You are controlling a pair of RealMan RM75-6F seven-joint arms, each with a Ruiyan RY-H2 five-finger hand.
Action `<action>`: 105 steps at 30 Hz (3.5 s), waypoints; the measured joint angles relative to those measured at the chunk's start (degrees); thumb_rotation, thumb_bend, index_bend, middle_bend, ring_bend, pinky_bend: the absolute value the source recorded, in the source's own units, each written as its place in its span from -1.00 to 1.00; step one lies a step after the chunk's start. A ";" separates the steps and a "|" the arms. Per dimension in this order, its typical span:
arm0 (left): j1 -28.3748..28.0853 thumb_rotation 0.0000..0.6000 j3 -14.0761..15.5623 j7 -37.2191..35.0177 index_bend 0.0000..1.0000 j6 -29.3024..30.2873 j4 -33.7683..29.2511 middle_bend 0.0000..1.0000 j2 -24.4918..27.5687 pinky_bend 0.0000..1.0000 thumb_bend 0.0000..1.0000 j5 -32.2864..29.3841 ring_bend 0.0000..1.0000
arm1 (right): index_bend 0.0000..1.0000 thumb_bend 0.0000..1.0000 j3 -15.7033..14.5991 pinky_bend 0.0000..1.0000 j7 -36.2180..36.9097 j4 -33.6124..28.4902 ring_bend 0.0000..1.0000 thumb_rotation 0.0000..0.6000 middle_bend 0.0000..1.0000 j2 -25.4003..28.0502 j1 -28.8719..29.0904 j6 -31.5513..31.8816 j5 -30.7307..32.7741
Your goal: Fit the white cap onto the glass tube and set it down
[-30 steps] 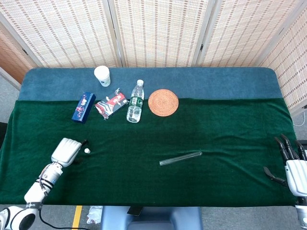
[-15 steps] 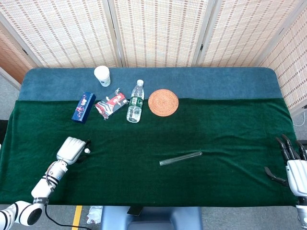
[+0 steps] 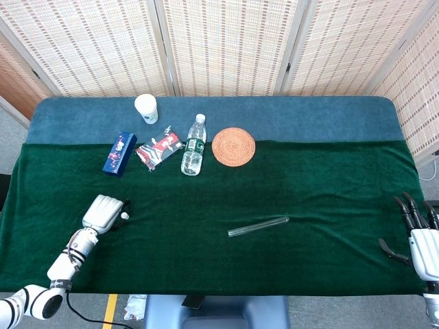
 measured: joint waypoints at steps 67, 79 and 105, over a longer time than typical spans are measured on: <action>3.92 1.00 -0.54 -12.63 0.13 7.01 -7.05 0.97 6.72 0.52 -0.13 8.36 0.73 | -0.32 -0.33 2.03 0.93 -22.02 -4.59 1.00 0.80 0.76 -14.68 22.11 -28.13 -1.91; 4.02 1.00 -0.35 -12.22 0.13 6.07 -6.85 0.97 6.38 0.52 -0.13 8.02 0.73 | -0.23 -0.33 3.68 0.93 -29.87 -0.36 1.00 0.79 0.76 -22.69 28.99 -35.45 6.09; 4.01 1.00 -0.41 -13.73 0.13 4.72 -4.47 0.97 5.28 0.52 -0.13 7.65 0.72 | -0.04 -0.33 3.44 0.93 -37.17 3.63 1.00 0.78 0.76 -27.22 35.47 -38.35 16.78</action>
